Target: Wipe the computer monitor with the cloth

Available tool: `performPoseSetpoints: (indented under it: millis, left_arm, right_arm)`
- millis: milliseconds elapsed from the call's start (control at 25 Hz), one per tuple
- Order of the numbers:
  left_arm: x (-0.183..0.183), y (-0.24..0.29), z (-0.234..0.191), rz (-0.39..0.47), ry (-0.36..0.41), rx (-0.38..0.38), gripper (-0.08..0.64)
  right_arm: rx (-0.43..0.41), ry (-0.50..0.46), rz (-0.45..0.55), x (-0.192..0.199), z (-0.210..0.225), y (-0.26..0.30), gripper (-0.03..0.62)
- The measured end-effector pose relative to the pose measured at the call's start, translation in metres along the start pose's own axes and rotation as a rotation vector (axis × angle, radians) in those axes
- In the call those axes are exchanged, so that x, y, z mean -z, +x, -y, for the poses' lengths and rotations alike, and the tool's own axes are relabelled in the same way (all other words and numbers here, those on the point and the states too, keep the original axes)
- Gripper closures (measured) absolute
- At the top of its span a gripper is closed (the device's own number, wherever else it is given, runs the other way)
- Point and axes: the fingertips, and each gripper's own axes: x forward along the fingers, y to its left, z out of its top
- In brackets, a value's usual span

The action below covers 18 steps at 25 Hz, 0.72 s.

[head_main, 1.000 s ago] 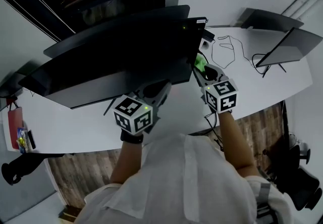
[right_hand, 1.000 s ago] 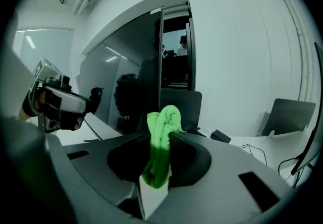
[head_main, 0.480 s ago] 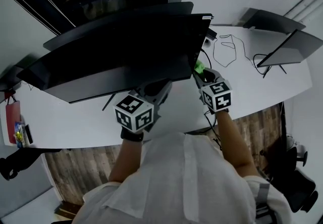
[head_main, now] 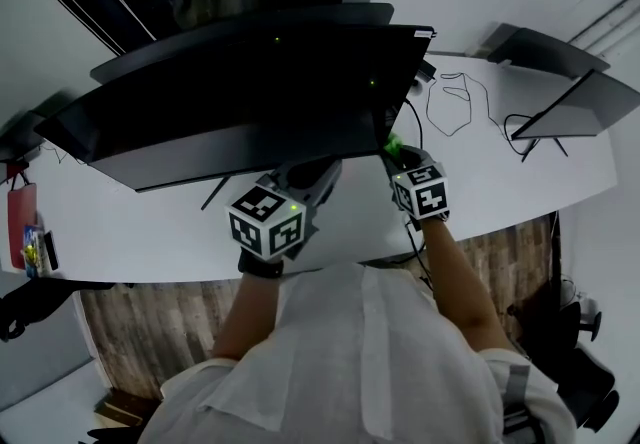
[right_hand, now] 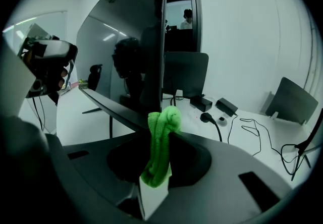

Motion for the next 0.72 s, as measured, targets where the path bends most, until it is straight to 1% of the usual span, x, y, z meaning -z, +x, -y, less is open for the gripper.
performPoseSetpoints:
  millis: [200,360,440,560,720]
  left_arm:
    - [0.002,-0.002,0.001,0.006,-0.006,-0.013,0.543]
    - [0.005,-0.004,0.001,0.01,-0.011,-0.028,0.543]
    - [0.006,-0.004,0.0,0.014,-0.012,-0.036,0.543]
    - [0.009,-0.003,-0.001,0.014,-0.013,-0.052,0.543]
    - [0.013,-0.002,-0.004,0.013,-0.018,-0.076,0.543]
  right_arm:
    - [-0.027,-0.007,-0.054,0.017,-0.002,0.007,0.518]
    - [-0.066,-0.012,-0.098,0.034,-0.008,0.007,0.518]
    - [-0.094,0.004,-0.103,0.04,-0.012,0.003,0.518]
    - [-0.16,0.063,-0.093,0.047,-0.02,-0.005,0.518]
    - [-0.288,0.197,-0.021,0.047,-0.039,-0.018,0.518]
